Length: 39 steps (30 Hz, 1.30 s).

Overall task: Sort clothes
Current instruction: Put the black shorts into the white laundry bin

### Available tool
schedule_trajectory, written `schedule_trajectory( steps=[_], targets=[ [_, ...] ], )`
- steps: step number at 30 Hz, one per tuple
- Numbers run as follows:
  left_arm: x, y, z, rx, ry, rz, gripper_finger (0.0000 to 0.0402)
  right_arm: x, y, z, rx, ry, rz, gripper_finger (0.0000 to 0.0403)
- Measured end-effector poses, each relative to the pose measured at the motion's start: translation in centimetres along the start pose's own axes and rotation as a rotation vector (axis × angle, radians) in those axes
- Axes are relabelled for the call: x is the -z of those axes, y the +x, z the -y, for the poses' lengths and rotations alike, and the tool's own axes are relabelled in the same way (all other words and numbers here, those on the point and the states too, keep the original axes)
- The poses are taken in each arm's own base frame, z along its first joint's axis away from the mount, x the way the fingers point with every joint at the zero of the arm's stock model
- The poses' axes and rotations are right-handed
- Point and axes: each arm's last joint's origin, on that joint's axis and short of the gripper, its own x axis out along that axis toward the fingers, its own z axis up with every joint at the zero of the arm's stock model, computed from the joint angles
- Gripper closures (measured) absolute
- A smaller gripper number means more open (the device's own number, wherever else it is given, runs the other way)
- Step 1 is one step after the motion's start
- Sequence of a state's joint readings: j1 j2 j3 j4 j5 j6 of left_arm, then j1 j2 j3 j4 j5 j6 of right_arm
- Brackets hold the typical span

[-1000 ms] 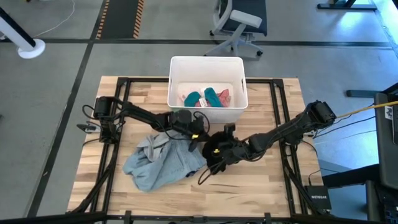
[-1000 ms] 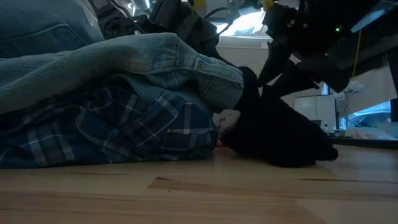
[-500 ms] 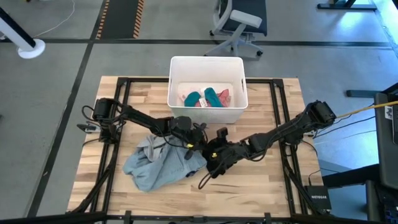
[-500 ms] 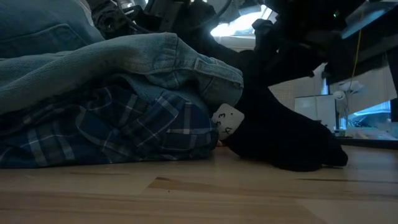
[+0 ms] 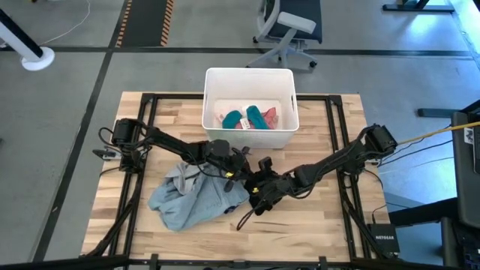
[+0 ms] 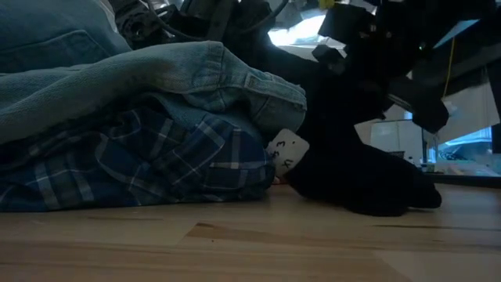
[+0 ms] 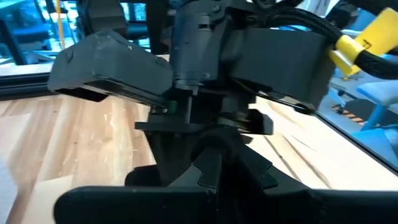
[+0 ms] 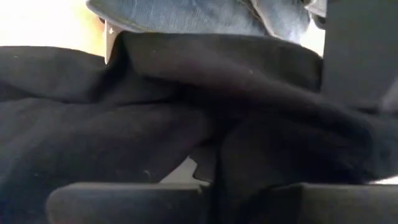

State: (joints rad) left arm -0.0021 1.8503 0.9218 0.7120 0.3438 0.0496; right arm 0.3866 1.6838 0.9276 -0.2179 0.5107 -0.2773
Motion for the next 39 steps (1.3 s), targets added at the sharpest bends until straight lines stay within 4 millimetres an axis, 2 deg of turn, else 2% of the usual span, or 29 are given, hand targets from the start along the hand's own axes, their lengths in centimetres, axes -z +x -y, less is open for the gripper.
schedule_trajectory(
  steps=[5, 11, 17, 22, 27, 30, 35, 39],
  targets=[
    [-0.1, 0.0, 0.0, -0.020, -0.023, 0.005, 0.0386, -0.3, -1.0, -0.2, -0.011, -0.023, -0.003, 0.0389],
    [-0.7, -0.5, 0.2, -0.072, -0.028, -0.020, 0.0377, -2.2, -3.4, -0.7, 0.020, -0.079, -0.014, 0.0383],
    [-2.1, -1.5, 0.8, -0.102, -0.006, -0.063, 0.0312, -4.4, -6.3, -0.5, 0.063, -0.151, -0.039, 0.0393],
    [-4.1, -3.7, 1.3, -0.099, 0.031, -0.121, 0.0268, -6.0, -9.1, 0.6, 0.153, -0.202, -0.077, 0.0385],
    [-6.5, -7.3, 1.8, -0.114, 0.012, -0.177, 0.0255, -7.3, -11.4, 2.8, 0.232, -0.227, -0.114, 0.0387],
    [-7.7, -8.7, 2.7, -0.104, -0.008, -0.174, 0.0256, -8.3, -12.6, 4.6, 0.290, -0.262, -0.121, 0.0391],
    [-8.2, -9.4, 4.5, -0.047, 0.042, -0.203, 0.0262, -10.1, -14.7, 9.4, 0.425, -0.280, -0.127, 0.0386],
    [-8.0, -9.3, 5.1, -0.033, 0.086, -0.226, 0.0262, -10.7, -16.3, 14.0, 0.503, -0.276, -0.148, 0.0387]
  ],
)
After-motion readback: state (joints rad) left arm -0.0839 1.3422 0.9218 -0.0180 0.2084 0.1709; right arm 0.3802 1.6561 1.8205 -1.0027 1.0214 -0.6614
